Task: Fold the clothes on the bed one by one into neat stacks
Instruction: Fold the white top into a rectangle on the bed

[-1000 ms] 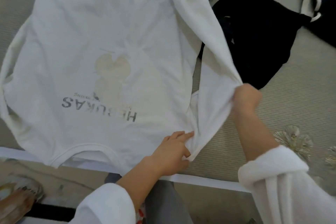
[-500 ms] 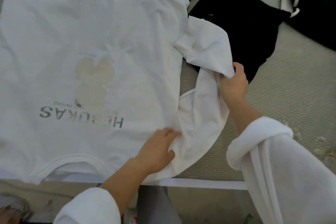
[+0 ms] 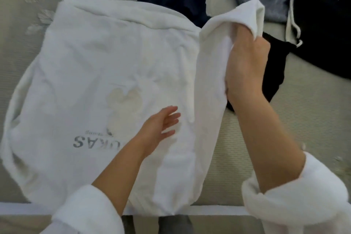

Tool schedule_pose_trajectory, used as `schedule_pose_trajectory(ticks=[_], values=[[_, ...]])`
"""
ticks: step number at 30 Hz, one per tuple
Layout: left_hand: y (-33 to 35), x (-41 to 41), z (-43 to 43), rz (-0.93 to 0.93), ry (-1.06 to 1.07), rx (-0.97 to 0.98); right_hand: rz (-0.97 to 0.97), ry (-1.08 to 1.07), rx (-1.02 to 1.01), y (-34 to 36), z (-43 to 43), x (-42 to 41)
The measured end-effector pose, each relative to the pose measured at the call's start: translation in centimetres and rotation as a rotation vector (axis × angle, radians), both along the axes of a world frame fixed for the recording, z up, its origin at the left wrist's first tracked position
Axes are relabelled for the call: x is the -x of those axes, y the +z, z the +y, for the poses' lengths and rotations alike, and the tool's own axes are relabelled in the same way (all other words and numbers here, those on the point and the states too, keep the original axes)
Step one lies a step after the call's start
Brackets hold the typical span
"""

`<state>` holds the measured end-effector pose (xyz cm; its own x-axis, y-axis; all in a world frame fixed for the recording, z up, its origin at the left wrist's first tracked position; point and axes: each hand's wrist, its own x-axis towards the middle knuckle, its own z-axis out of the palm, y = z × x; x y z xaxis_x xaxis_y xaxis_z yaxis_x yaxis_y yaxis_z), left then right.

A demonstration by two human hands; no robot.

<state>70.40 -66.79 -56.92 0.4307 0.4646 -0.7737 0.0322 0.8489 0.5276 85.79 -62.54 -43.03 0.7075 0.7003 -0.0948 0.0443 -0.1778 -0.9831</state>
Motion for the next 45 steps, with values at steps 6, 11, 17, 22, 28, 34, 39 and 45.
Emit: schedule_pose_trajectory(ticks=[6, 11, 17, 22, 28, 34, 39, 45], values=[[0.2, 10.3, 9.1, -0.124, 0.42, 0.114, -0.389, 0.526, 0.401, -7.9, -0.7, 11.1], [-3.7, 16.9, 10.7, 0.11, 0.225, 0.215, -0.482, 1.076, 1.052, -17.2, -4.8, 15.1], [-6.0, 16.2, 13.2, -0.023, 0.199, 0.347, -0.429, 0.547, 0.833, -20.7, -5.0, 13.6], [-6.4, 11.7, 13.7, -0.143, 0.24, 0.419, -0.267, 0.347, 0.887, -22.5, -5.7, 12.1], [-4.8, 7.8, 14.5, -0.375, 0.369, 0.248, -0.187, 0.399, 0.928, -22.7, -4.6, 11.1], [-2.8, 9.3, 18.1, -0.251, 0.364, -0.287, -0.13, 0.481, 1.007, -21.8, -3.3, 10.4], [-6.1, 15.1, 20.5, 0.004, 0.401, -0.138, -0.158, 0.518, 1.077, -21.5, -2.6, 10.6], [-4.7, 15.8, 24.3, 0.002, 0.475, -0.452, -0.452, 0.533, 1.088, -20.1, -0.7, 10.2]])
